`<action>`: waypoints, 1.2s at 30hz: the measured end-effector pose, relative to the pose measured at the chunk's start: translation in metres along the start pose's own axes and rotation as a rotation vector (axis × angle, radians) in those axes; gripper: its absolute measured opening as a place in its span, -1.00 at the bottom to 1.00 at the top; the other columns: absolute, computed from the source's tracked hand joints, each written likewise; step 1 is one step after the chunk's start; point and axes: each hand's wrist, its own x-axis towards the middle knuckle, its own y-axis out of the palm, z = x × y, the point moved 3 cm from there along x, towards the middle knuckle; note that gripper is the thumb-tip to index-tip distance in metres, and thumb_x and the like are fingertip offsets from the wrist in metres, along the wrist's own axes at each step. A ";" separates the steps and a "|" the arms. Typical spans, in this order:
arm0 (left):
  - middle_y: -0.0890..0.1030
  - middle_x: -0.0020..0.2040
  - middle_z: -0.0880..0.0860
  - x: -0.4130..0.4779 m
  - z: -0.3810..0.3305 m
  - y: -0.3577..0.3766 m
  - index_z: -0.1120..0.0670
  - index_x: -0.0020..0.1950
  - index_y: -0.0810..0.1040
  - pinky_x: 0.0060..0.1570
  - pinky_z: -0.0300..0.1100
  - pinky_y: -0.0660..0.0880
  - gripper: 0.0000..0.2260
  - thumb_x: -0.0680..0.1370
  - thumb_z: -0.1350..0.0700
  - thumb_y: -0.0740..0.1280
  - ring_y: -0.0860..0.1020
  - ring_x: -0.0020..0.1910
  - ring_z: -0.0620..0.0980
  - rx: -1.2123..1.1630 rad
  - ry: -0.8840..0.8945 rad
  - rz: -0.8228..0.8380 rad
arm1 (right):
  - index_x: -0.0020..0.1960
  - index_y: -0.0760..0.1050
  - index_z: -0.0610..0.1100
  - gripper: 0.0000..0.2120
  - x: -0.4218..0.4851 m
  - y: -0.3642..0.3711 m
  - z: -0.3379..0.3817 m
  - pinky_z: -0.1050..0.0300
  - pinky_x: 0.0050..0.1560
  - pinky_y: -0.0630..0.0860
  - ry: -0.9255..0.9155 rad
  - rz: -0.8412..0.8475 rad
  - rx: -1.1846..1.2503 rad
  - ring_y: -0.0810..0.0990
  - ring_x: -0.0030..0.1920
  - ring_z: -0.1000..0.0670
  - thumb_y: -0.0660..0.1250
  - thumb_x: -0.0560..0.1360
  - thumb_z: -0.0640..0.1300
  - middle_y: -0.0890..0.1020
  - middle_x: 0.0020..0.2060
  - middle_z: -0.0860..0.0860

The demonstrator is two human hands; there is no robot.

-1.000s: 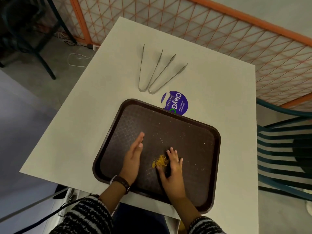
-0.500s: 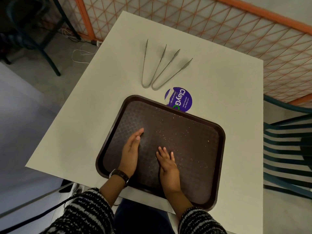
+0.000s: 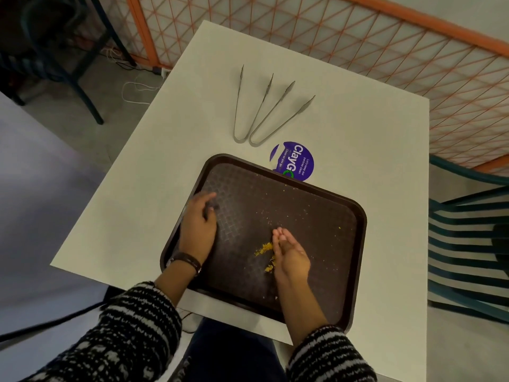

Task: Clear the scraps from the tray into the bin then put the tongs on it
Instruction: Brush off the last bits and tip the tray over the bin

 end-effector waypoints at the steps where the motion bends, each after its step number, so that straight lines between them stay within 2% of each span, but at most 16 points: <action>1: 0.40 0.34 0.09 0.006 0.004 -0.007 0.09 0.27 0.47 0.14 -0.55 0.24 -0.69 0.54 0.26 0.21 0.37 0.22 -0.12 0.092 -0.002 -0.065 | 0.15 0.45 -0.38 -0.78 -0.002 0.004 0.004 0.13 -0.03 0.62 0.091 0.057 0.083 0.63 -0.07 -0.06 0.10 0.57 -0.43 0.60 -0.05 -0.19; 3: 0.40 0.31 0.17 0.018 0.014 -0.019 0.11 0.29 0.45 0.27 -0.17 0.33 -0.65 0.50 0.24 0.25 0.38 0.26 0.11 0.247 -0.025 -0.166 | 0.04 0.47 -0.34 -0.82 -0.007 0.009 0.011 0.12 -0.12 0.63 0.201 0.147 0.174 0.69 -0.15 -0.07 0.10 0.60 -0.35 0.65 -0.10 -0.19; 4: 0.42 0.29 0.19 0.022 0.019 -0.024 0.12 0.31 0.44 0.25 -0.03 0.35 -0.63 0.49 0.22 0.26 0.40 0.24 0.18 0.283 -0.063 -0.169 | 0.00 0.49 -0.32 -0.81 -0.010 0.009 0.014 0.12 -0.16 0.64 0.219 0.165 0.184 0.71 -0.20 -0.05 0.11 0.60 -0.32 0.69 -0.17 -0.19; 5: 0.46 0.26 0.20 0.026 0.023 -0.027 0.14 0.30 0.44 0.19 0.01 0.37 -0.64 0.50 0.19 0.28 0.43 0.20 0.20 0.289 -0.108 -0.132 | -0.02 0.51 -0.30 -0.81 -0.010 0.008 0.017 0.13 -0.19 0.65 0.225 0.173 0.172 0.71 -0.24 -0.04 0.12 0.60 -0.29 0.70 -0.23 -0.17; 7: 0.57 0.15 0.20 0.032 0.027 -0.028 0.17 0.21 0.51 0.01 -0.06 0.42 -0.72 0.52 0.15 0.28 0.52 0.08 0.21 0.279 -0.172 -0.009 | -0.03 0.52 -0.28 -0.79 -0.011 0.005 0.021 0.14 -0.21 0.66 0.221 0.185 0.133 0.71 -0.27 -0.02 0.13 0.60 -0.25 0.71 -0.28 -0.14; 9: 0.62 0.04 0.20 0.033 0.028 -0.029 0.19 0.08 0.57 -0.14 -0.14 0.38 -0.80 0.52 0.15 0.27 0.56 -0.03 0.20 0.293 -0.181 0.019 | -0.03 0.52 -0.28 -0.78 -0.012 0.001 0.025 0.13 -0.21 0.65 0.217 0.189 0.111 0.71 -0.27 -0.02 0.12 0.61 -0.23 0.71 -0.29 -0.14; 11: 0.61 0.02 0.20 0.030 0.026 -0.030 0.20 0.05 0.53 -0.18 -0.13 0.36 -0.83 0.54 0.14 0.25 0.54 -0.09 0.18 0.284 -0.193 -0.009 | -0.02 0.52 -0.29 -0.75 -0.013 -0.005 0.028 0.12 -0.21 0.65 0.218 0.195 0.084 0.71 -0.28 -0.03 0.10 0.62 -0.21 0.70 -0.29 -0.15; 14: 0.56 0.01 0.23 0.015 0.022 -0.032 0.21 0.11 0.38 -0.19 -0.10 0.35 -0.81 0.58 0.11 0.15 0.46 -0.18 0.12 0.215 -0.202 0.000 | 0.01 0.51 -0.30 -0.74 -0.017 -0.018 0.035 0.12 -0.21 0.65 0.212 0.219 0.046 0.71 -0.26 -0.04 0.08 0.63 -0.20 0.70 -0.27 -0.15; 18: 0.55 0.07 0.26 -0.025 0.014 -0.034 0.14 0.26 0.30 -0.14 -0.08 0.36 -0.75 0.62 0.09 0.08 0.48 -0.11 0.16 0.107 -0.153 0.056 | 0.01 0.50 -0.30 -0.75 -0.029 -0.042 0.051 0.12 -0.23 0.65 0.180 0.231 0.050 0.71 -0.27 -0.05 0.08 0.63 -0.22 0.71 -0.28 -0.16; 21: 0.54 0.15 0.28 -0.066 0.011 -0.035 0.11 0.32 0.32 -0.10 -0.08 0.35 -0.72 0.62 0.12 0.07 0.50 0.04 0.27 0.070 -0.121 0.005 | 0.01 0.50 -0.30 -0.75 -0.043 -0.070 0.063 0.12 -0.28 0.66 0.162 0.257 0.063 0.71 -0.28 -0.05 0.07 0.63 -0.22 0.71 -0.28 -0.16; 25: 0.52 0.19 0.29 -0.124 0.010 -0.033 0.12 0.32 0.34 -0.07 -0.07 0.32 -0.72 0.62 0.15 0.08 0.48 0.11 0.29 0.064 -0.107 -0.056 | 0.01 0.50 -0.31 -0.75 -0.067 -0.122 0.081 0.12 -0.25 0.66 0.127 0.314 0.072 0.71 -0.27 -0.04 0.08 0.62 -0.23 0.71 -0.28 -0.16; 31: 0.49 0.23 0.30 -0.231 0.024 -0.013 0.18 0.33 0.36 0.09 0.02 0.37 -0.70 0.61 0.18 0.11 0.45 0.17 0.29 0.014 -0.085 -0.081 | 0.00 0.50 -0.29 -0.75 -0.117 -0.238 0.109 0.14 -0.20 0.65 0.071 0.390 0.060 0.71 -0.27 -0.01 0.06 0.63 -0.23 0.71 -0.29 -0.14; 36: 0.48 0.28 0.25 -0.337 0.038 0.009 0.15 0.36 0.34 0.19 0.03 0.35 -0.68 0.61 0.14 0.11 0.44 0.23 0.26 -0.039 -0.132 -0.067 | 0.02 0.49 -0.28 -0.76 -0.154 -0.345 0.123 0.15 -0.17 0.64 0.038 0.354 0.041 0.71 -0.27 0.00 0.06 0.62 -0.25 0.71 -0.30 -0.14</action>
